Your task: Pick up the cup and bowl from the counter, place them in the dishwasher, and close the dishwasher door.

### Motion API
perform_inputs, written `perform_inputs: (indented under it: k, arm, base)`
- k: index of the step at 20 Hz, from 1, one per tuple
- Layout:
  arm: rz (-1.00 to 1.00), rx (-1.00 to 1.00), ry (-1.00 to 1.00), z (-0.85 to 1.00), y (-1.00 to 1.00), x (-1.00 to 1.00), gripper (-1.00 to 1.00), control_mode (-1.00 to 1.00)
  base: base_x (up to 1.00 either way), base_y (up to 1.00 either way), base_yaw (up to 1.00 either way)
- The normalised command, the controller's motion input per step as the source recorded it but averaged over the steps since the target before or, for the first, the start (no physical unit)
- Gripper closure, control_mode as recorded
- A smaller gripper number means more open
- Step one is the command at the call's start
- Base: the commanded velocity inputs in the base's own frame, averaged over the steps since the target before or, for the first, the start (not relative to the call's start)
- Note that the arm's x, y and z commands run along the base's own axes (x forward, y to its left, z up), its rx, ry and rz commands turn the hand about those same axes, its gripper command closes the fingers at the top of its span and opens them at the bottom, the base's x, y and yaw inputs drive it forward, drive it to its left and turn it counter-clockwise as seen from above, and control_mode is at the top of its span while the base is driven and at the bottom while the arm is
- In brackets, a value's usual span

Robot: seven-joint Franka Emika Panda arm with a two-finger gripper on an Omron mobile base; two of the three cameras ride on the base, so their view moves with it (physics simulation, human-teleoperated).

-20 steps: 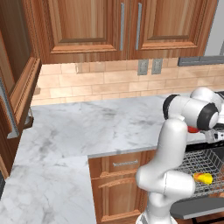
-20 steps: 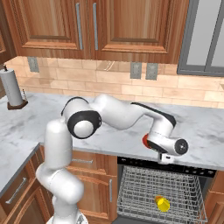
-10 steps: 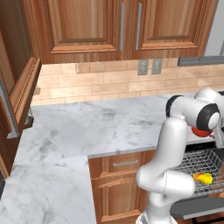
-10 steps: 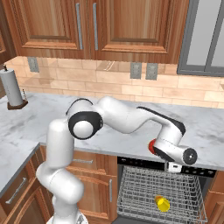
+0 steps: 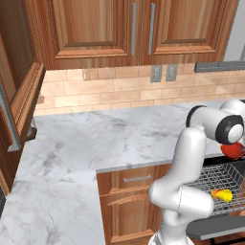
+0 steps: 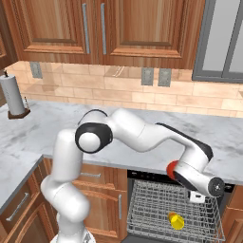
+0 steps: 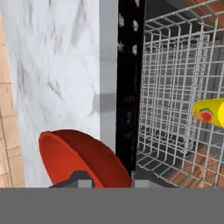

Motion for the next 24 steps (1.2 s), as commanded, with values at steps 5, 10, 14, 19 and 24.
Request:
perform_inputs:
  k: [5, 10, 14, 19, 24]
  arm:
    - [0.00, 0.00, 0.00, -0.38, -0.03, -0.44, 1.00, -1.00]
    - [0.02, -0.01, 0.00, -0.48, 0.00, -0.38, 1.00, -1.00]
    - [0.02, -0.03, 0.00, -0.46, 0.00, -0.42, 1.00, -1.00]
    - [0.00, -0.05, 0.00, -0.38, 0.00, -0.34, 1.00, -1.00]
    - [0.00, -0.09, 0.00, -0.24, 0.00, -0.22, 1.00, -1.00]
  base:
    - [0.00, 0.00, 0.00]
    - [0.00, 0.00, 0.00]
    - [0.00, 0.00, 0.00]
    - [0.00, 0.00, 0.00]
    - [0.00, 0.00, 0.00]
